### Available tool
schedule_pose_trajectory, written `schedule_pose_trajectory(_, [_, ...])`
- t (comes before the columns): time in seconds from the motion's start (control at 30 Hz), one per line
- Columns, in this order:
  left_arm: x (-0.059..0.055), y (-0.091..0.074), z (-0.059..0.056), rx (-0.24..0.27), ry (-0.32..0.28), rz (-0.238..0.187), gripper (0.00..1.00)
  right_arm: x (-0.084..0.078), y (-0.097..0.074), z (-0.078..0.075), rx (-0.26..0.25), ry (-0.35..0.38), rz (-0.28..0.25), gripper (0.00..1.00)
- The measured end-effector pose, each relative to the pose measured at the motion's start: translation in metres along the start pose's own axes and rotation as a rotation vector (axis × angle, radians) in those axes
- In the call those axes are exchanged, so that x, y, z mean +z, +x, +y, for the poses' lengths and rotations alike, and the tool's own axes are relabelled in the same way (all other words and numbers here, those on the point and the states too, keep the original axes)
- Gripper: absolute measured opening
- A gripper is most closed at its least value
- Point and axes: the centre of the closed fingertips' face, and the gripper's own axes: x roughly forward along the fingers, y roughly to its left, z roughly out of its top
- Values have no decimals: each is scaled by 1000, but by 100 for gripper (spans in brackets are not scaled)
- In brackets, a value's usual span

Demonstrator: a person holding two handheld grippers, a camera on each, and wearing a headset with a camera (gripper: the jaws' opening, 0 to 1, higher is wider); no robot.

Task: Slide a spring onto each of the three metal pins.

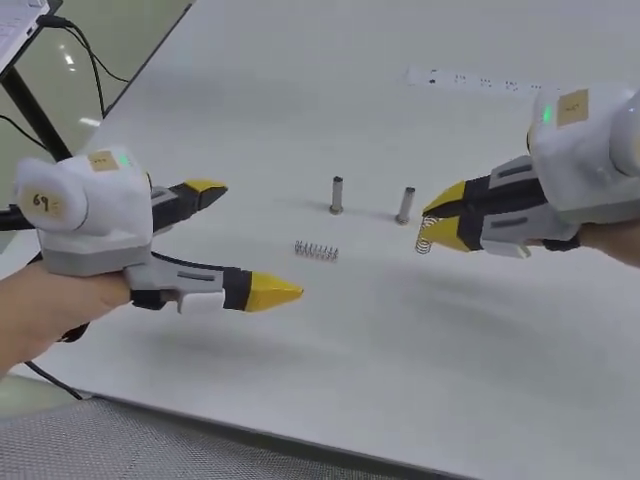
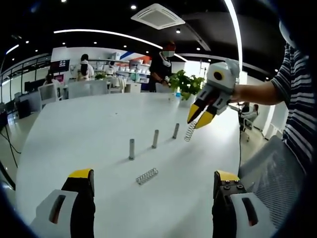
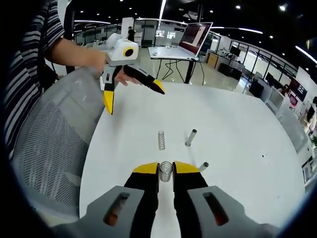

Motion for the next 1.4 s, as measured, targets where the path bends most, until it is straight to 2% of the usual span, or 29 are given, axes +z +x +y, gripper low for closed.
schedule_pose_trajectory(0.53, [-3, -2, -3, -2, -5, 4, 98, 3, 4, -35, -57, 46, -3, 7])
schedule_pose_trajectory(0.7, [-2, -2, -3, -2, -7, 2, 98, 10, 3, -56, -116, 107, -44, 7])
schedule_pose_trajectory(0.83, [-3, -2, -3, -2, -7, 2, 98, 10, 5, -73, -140, 119, -41, 7])
schedule_pose_trajectory(1.0, [-2, -2, -2, 1, -9, -1, 98, 11, 6, -86, -164, 145, -47, 7])
schedule_pose_trajectory(1.4, [-1, -4, 1, 6, -10, -3, 98, 1, 21, -91, -163, 190, -16, 7])
